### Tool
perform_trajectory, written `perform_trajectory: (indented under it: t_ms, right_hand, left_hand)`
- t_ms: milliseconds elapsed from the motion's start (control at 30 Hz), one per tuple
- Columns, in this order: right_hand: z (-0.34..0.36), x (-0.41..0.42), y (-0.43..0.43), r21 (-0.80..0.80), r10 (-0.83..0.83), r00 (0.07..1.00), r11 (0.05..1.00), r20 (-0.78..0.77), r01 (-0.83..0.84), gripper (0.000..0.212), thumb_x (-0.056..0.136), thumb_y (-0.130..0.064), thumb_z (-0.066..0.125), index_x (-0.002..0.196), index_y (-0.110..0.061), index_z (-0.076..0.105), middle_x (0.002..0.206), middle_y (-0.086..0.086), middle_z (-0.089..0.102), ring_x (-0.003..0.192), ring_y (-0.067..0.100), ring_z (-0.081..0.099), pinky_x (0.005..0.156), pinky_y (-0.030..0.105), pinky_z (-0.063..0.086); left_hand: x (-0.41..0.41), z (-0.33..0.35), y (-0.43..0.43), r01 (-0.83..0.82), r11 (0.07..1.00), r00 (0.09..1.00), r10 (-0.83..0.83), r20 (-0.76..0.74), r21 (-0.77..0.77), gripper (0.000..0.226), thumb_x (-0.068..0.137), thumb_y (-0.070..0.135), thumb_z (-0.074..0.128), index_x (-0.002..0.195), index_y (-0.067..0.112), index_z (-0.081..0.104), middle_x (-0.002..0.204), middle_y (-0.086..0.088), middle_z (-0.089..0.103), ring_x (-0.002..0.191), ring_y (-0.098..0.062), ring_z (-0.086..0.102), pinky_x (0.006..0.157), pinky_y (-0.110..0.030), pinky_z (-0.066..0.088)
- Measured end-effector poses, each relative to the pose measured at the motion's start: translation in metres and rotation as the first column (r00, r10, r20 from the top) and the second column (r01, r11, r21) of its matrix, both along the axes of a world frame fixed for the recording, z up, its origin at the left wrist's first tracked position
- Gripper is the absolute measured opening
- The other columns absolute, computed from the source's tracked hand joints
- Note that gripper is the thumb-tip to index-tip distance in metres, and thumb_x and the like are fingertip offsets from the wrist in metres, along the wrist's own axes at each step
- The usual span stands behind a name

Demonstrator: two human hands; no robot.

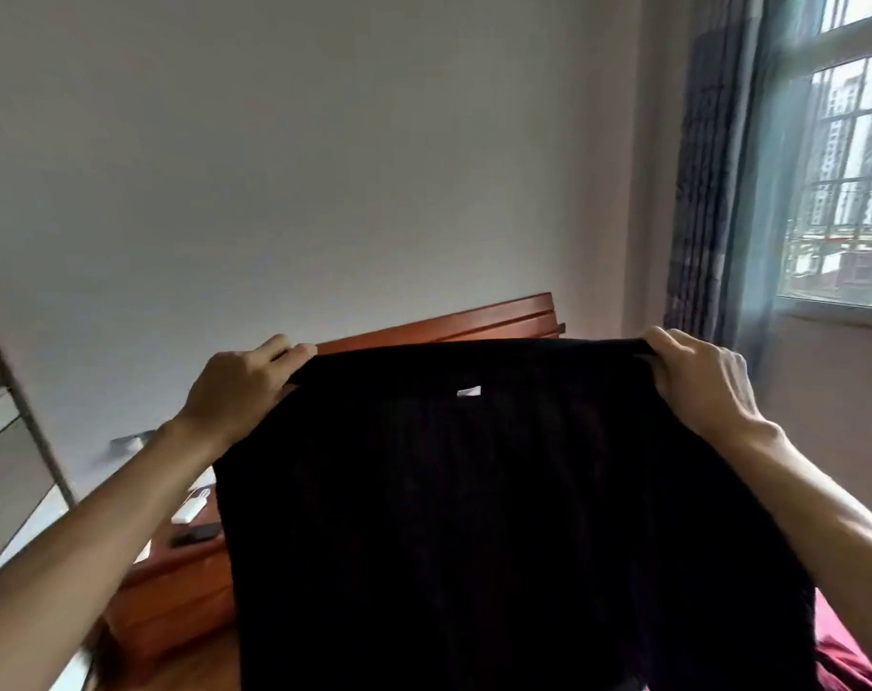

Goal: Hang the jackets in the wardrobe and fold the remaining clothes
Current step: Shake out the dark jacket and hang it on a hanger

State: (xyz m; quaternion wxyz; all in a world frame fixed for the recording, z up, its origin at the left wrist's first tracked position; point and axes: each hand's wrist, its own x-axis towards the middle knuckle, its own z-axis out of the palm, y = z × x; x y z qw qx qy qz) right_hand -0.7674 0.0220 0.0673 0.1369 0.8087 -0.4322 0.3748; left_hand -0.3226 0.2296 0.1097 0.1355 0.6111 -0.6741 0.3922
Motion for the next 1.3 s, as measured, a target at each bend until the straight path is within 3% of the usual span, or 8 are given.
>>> perform_trajectory:
  t_ms: [200, 367, 600, 700, 867, 967, 1100, 1300]
  right_hand:
    - [-0.037, 0.131, 0.034, 0.424, 0.241, 0.937, 0.898, -0.254, -0.116, 0.016, 0.1, -0.039, 0.049, 0.103, -0.033, 0.063, 0.093, -0.002, 0.069, 0.09, 0.027, 0.068, 0.071, 0.033, 0.045]
    - [-0.034, 0.241, 0.068, 0.588, 0.384, 0.917, 0.768, -0.108, -0.253, 0.015, 0.095, -0.029, 0.053, 0.092, -0.023, 0.067, 0.094, 0.004, 0.065, 0.085, 0.028, 0.065, 0.073, 0.034, 0.053]
    - [-0.017, 0.416, 0.163, 0.696, 0.604, 0.771, 0.642, -0.201, -0.322, 0.039, 0.095, -0.036, 0.058, 0.065, -0.013, 0.053, 0.078, 0.006, 0.06, 0.067, 0.019, 0.055, 0.052, 0.026, 0.038]
    - [-0.01, 0.48, 0.224, 0.702, 0.672, 0.721, 0.595, -0.167, -0.392, 0.037, 0.093, -0.035, 0.062, 0.067, -0.009, 0.057, 0.079, 0.009, 0.063, 0.07, 0.023, 0.057, 0.057, 0.029, 0.041]
    - [0.009, 0.568, 0.336, 0.702, 0.767, 0.64, 0.485, -0.055, -0.522, 0.032, 0.09, -0.024, 0.061, 0.063, -0.007, 0.053, 0.071, 0.008, 0.057, 0.069, 0.026, 0.056, 0.055, 0.028, 0.037]
    - [0.024, 0.606, 0.404, 0.736, 0.818, 0.564, 0.311, 0.115, -0.601, 0.026, 0.089, -0.021, 0.061, 0.071, -0.002, 0.057, 0.077, 0.012, 0.062, 0.067, 0.022, 0.058, 0.058, 0.031, 0.045]
    - [0.045, 0.643, 0.499, 0.732, 0.858, 0.391, 0.027, 0.333, -0.681, 0.029, 0.086, -0.02, 0.063, 0.09, 0.009, 0.068, 0.08, 0.015, 0.066, 0.073, 0.025, 0.065, 0.065, 0.037, 0.052]
    - [0.071, 0.671, 0.619, 0.644, 0.854, 0.138, -0.263, 0.502, -0.718, 0.029, 0.079, -0.025, 0.073, 0.061, -0.006, 0.059, 0.056, 0.004, 0.051, 0.052, 0.016, 0.052, 0.047, 0.025, 0.038]
  left_hand:
    - [0.065, -0.032, 0.104, -0.311, 0.721, 0.812, 0.54, -0.221, 0.619, 0.067, 0.058, 0.09, 0.046, 0.086, 0.031, 0.063, 0.081, 0.007, 0.061, 0.08, -0.016, 0.06, 0.063, -0.031, 0.043]
    - [0.114, -0.037, 0.194, -0.324, 0.617, 0.558, 0.737, -0.382, 0.717, 0.067, 0.055, 0.074, 0.075, 0.101, 0.029, 0.056, 0.099, 0.004, 0.059, 0.091, -0.016, 0.057, 0.078, -0.03, 0.046]
    - [0.176, -0.02, 0.358, -0.349, 0.617, 0.253, 0.787, -0.563, 0.705, 0.067, 0.051, 0.09, 0.065, 0.081, 0.031, 0.073, 0.09, 0.007, 0.071, 0.091, -0.011, 0.065, 0.088, -0.032, 0.048]
    - [0.194, -0.023, 0.422, -0.453, 0.602, 0.081, 0.762, -0.642, 0.657, 0.055, 0.078, 0.067, 0.069, 0.063, 0.016, 0.053, 0.068, -0.001, 0.051, 0.068, -0.017, 0.05, 0.065, -0.034, 0.036]
    - [0.218, -0.025, 0.501, -0.58, 0.619, -0.214, 0.51, -0.833, 0.529, 0.057, 0.083, 0.039, 0.073, 0.129, 0.01, 0.055, 0.127, 0.0, 0.058, 0.115, -0.02, 0.056, 0.093, -0.03, 0.043]
    - [0.213, -0.018, 0.525, -0.613, 0.652, -0.328, 0.304, -0.895, 0.446, 0.034, 0.093, 0.026, 0.067, 0.12, 0.008, 0.058, 0.112, -0.004, 0.066, 0.099, -0.019, 0.063, 0.08, -0.028, 0.05]
    - [0.211, -0.009, 0.543, -0.674, 0.655, -0.386, 0.08, -0.919, 0.34, 0.028, 0.095, 0.022, 0.063, 0.12, 0.009, 0.065, 0.104, -0.012, 0.073, 0.096, -0.025, 0.068, 0.075, -0.031, 0.053]
    - [0.22, 0.011, 0.565, -0.811, 0.553, -0.316, -0.144, -0.938, 0.188, 0.017, 0.097, 0.017, 0.052, 0.098, 0.008, 0.066, 0.089, -0.01, 0.067, 0.082, -0.026, 0.064, 0.073, -0.034, 0.052]
